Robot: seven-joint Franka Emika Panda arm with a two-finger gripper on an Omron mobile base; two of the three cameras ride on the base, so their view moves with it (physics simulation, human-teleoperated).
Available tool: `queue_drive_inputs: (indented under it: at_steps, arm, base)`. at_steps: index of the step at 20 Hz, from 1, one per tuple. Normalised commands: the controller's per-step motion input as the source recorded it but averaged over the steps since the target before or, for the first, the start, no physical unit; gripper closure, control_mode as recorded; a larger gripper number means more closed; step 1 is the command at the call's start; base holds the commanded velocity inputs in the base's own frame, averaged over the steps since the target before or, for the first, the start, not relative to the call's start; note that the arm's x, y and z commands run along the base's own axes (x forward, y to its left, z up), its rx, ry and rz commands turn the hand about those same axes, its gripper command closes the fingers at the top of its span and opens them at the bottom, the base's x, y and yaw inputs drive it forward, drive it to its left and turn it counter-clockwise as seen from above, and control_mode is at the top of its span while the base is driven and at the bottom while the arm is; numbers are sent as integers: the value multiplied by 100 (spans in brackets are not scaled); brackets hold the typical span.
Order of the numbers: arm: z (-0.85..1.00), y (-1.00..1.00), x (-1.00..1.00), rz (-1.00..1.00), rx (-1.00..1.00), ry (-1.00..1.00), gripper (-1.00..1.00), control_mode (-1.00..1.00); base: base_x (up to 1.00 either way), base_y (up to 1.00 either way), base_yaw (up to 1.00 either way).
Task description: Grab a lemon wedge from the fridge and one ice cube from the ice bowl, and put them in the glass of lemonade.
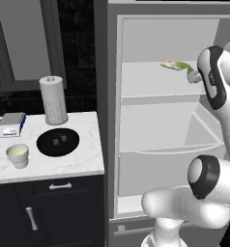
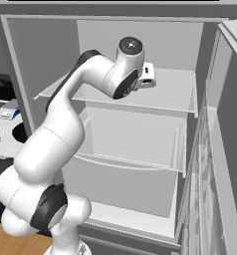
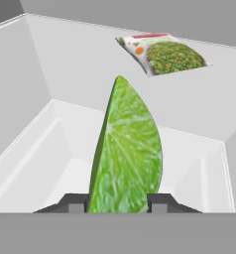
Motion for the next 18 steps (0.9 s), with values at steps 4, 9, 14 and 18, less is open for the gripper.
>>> queue_drive_inputs:
  at_steps: [4,9,14,18]
  arm:
    - [44,-1,-100,0,0,-6,100,-100]
    - [20,4,-100,0,-3,0,100,-100]
    - [5,29,-100,-1,-13,7,100,-100]
    - [4,45,-100,-3,-17,14,100,-100]
  base:
    - [0,0,0]
    - [0,0,0]
    - [0,0,0]
    - [0,0,0]
